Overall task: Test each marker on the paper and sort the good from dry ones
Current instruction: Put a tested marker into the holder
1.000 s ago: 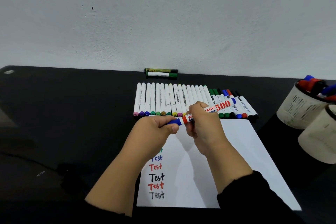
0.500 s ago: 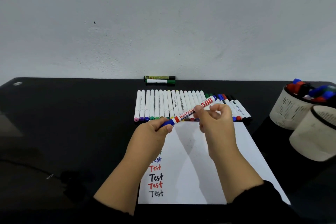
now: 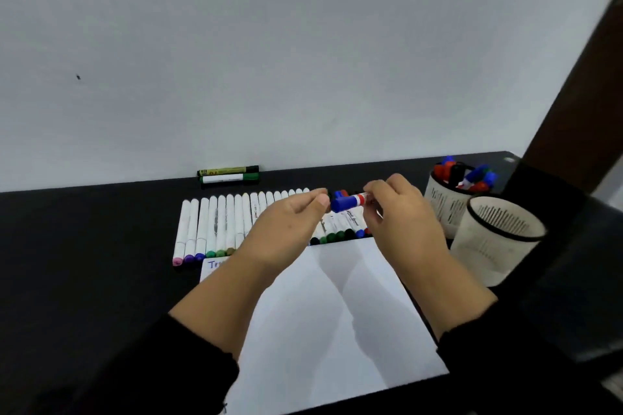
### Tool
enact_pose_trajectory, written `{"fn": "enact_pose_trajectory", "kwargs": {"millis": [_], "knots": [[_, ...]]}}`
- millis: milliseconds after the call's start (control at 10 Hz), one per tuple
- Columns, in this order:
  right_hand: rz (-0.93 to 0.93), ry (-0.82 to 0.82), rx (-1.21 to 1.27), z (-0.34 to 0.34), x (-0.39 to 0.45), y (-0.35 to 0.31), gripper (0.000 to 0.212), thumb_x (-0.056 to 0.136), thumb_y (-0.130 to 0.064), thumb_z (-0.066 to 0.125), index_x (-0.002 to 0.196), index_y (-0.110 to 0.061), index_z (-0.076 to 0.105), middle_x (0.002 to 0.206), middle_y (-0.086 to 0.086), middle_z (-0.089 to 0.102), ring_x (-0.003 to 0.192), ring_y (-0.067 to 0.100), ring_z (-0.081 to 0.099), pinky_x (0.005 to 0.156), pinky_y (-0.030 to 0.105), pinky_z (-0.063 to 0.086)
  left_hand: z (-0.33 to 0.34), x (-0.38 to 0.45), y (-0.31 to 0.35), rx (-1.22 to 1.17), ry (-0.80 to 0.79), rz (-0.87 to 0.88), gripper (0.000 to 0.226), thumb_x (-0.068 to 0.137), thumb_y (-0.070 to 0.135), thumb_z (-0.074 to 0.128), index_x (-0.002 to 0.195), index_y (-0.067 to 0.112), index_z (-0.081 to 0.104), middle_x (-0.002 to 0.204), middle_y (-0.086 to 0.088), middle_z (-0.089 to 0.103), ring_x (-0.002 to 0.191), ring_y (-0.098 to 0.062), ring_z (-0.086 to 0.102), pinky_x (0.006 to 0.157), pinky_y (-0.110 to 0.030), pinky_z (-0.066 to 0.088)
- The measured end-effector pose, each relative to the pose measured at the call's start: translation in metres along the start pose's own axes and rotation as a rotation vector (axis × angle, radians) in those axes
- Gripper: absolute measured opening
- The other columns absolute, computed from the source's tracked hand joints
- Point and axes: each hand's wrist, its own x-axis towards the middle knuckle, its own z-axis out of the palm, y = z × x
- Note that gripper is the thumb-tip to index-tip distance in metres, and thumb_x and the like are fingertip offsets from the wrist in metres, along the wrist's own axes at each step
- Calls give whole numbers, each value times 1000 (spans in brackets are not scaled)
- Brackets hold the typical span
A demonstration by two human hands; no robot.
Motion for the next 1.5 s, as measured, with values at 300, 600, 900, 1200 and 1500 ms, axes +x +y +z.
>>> {"fn": "enact_pose_trajectory", "kwargs": {"millis": [300, 600, 900, 1200, 1500], "knots": [[280, 186, 73, -32, 13, 82, 16, 91, -12, 58, 103, -5, 64, 96, 4, 56, 88, 23, 60, 72, 18, 37, 92, 84, -16, 425, -130, 89, 49, 98, 40, 36, 145, 23, 32, 151, 3, 30, 138, -15, 28, 108, -29, 24], [455, 4, 94, -40, 26, 129, 14, 94, -25, 50, 92, -12, 54, 87, 3, 59, 74, 15, 56, 56, 20, 36, 133, 113, -64, 1033, -164, 131, 65, 97, 51, 20, 150, 15, 9, 158, -3, 4, 145, -19, 3, 118, -35, 7], [499, -145, 19, -37, 47, 139, 19, 94, -27, 52, 80, -17, 46, 89, 7, 48, 65, 12, 43, 55, 22, 29, 136, 110, -66, 1052, -115, 133, 62, 98, 50, 19, 150, 17, 8, 158, -2, 3, 145, -19, 4, 116, -34, 6], [571, -217, 85, -38, 57, 126, 33, 96, -20, 50, 126, -12, 37, 102, 7, 56, 80, 18, 50, 71, 32, 45, 136, 110, -69, 1031, -88, 166, 61, 99, 47, 19, 150, 17, 8, 158, -2, 4, 145, -17, 3, 116, -33, 4], [527, -144, 58, -36, 55, 125, 42, 97, -19, 49, 134, -13, 29, 94, 5, 52, 77, 19, 52, 66, 32, 46, 135, 109, -69, 1032, -94, 177, 61, 99, 47, 20, 150, 16, 9, 158, -2, 5, 145, -18, 4, 116, -33, 5]]}}
